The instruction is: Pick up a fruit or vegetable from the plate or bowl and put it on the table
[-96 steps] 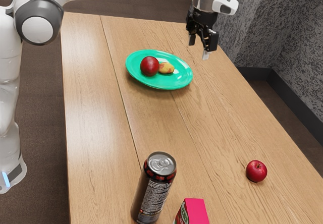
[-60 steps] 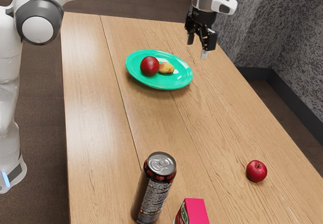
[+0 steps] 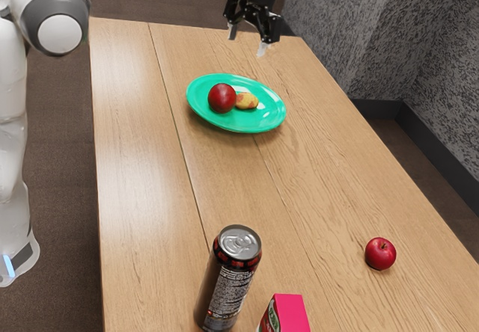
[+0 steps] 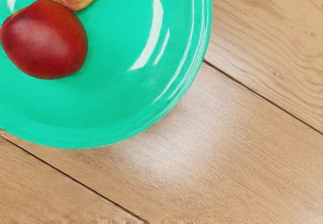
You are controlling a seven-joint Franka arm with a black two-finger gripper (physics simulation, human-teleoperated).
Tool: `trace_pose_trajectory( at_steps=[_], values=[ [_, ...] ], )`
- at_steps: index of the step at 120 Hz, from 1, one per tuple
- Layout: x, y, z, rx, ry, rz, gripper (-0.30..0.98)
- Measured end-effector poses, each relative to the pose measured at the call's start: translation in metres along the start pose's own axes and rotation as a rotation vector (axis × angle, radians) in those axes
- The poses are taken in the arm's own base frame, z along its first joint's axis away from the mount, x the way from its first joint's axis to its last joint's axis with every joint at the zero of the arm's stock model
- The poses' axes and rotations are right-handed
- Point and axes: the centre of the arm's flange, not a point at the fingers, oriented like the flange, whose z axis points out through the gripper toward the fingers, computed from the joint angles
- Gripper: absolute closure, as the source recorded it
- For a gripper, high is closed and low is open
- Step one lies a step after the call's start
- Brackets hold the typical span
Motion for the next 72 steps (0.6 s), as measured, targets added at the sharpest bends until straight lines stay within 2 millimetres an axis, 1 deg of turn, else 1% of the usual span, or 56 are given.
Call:
trace_pose_trajectory(
  at_steps=[11, 21, 28, 47, 64, 72],
  values=[
    [0.001, -0.036, -0.004, -0.014, -0.029, -0.115, 0.00],
    [-0.002, -0.055, -0.008, -0.014, -0.048, -0.189, 0.00],
    [-0.001, -0.062, -0.005, 0.001, -0.064, -0.228, 0.00],
    [-0.001, -0.068, 0.001, 0.106, -0.071, -0.299, 0.00],
    [0.025, -0.089, 0.025, 0.156, -0.067, -0.333, 0.00],
    [0.038, -0.093, 0.048, 0.141, -0.071, -0.305, 0.00]
  ],
)
